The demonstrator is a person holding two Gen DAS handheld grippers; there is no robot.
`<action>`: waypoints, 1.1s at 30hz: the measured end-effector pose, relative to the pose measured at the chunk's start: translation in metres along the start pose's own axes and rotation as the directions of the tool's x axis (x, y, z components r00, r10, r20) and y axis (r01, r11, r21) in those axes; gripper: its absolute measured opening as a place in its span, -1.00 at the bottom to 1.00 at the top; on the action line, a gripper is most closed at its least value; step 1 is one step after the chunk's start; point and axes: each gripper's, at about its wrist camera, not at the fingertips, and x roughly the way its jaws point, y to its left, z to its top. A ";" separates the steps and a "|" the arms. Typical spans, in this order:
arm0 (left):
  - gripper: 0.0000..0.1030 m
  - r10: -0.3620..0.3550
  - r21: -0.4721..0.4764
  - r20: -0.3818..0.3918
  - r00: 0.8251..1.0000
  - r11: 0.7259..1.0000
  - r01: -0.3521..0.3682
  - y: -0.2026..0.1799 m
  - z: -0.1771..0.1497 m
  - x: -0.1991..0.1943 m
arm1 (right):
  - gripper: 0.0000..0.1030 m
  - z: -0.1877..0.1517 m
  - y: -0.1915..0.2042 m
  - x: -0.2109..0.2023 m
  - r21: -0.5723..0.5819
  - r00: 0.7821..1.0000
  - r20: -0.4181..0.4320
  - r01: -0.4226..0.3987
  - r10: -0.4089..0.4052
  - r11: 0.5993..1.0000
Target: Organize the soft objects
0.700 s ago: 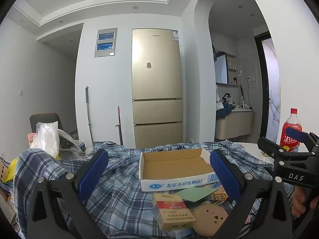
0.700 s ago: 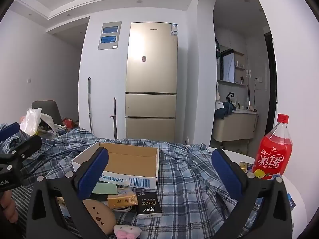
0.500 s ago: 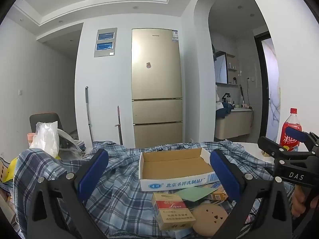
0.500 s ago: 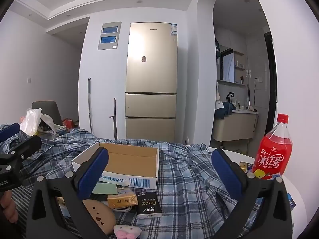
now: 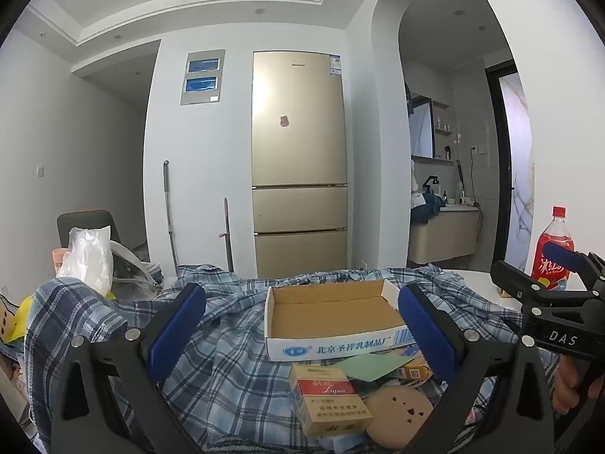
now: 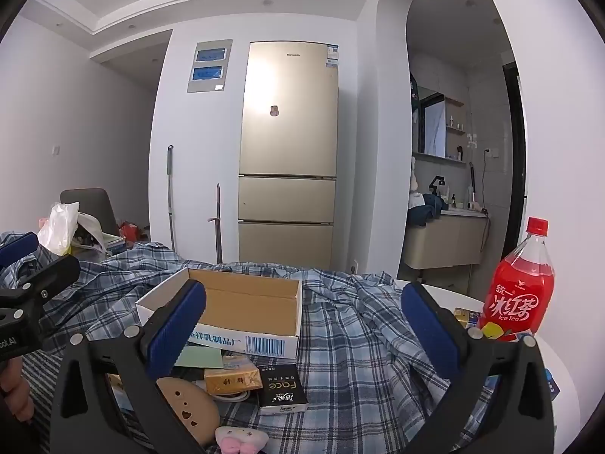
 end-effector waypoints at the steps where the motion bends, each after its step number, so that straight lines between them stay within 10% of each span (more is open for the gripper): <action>1: 1.00 0.000 0.002 -0.001 1.000 1.000 0.000 0.000 0.000 0.001 | 1.00 0.000 0.000 0.000 -0.001 1.000 -0.001 0.000 0.000 1.000; 33: 1.00 -0.001 0.030 0.022 1.000 1.000 0.000 -0.007 0.000 -0.006 | 1.00 -0.002 0.003 0.004 -0.014 1.000 -0.019 0.000 0.000 1.000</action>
